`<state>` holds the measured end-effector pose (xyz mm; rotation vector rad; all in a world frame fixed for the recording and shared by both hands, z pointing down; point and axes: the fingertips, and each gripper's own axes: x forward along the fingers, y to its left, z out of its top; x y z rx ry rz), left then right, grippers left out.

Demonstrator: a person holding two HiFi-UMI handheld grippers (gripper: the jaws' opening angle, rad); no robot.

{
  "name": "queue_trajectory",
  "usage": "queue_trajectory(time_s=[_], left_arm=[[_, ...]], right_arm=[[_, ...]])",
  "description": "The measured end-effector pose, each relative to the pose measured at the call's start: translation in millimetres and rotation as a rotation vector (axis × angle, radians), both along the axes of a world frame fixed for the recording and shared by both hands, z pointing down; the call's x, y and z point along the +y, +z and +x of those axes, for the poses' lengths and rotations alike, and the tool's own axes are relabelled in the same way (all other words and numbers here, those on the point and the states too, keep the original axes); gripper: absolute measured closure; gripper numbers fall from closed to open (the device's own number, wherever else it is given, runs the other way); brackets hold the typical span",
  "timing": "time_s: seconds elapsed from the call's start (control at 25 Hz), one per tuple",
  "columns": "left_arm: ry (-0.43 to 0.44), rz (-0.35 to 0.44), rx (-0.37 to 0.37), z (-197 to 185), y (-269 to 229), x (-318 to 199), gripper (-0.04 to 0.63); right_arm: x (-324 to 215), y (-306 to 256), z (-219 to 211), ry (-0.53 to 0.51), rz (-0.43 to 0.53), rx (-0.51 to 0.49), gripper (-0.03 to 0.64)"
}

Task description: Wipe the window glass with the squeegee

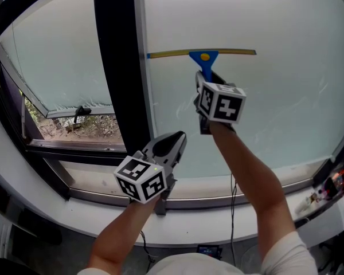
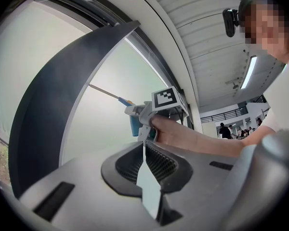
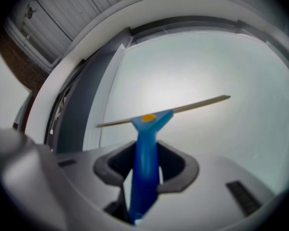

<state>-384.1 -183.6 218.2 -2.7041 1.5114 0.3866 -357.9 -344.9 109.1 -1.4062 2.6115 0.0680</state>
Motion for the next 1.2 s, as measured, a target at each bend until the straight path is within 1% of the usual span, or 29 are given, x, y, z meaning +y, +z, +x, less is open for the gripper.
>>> queue_trajectory(time_s=[0.76, 1.2], left_arm=[[-0.013, -0.063, 0.019, -4.8, 33.3, 5.8, 0.555], [-0.010, -0.089, 0.014, -2.5, 50.1, 10.6, 0.555]], right_arm=[[2.7, 47.7, 0.3, -0.010, -0.073, -0.002, 0.467], [3.9, 73.6, 1.6, -0.007, -0.105, 0.022, 0.466]])
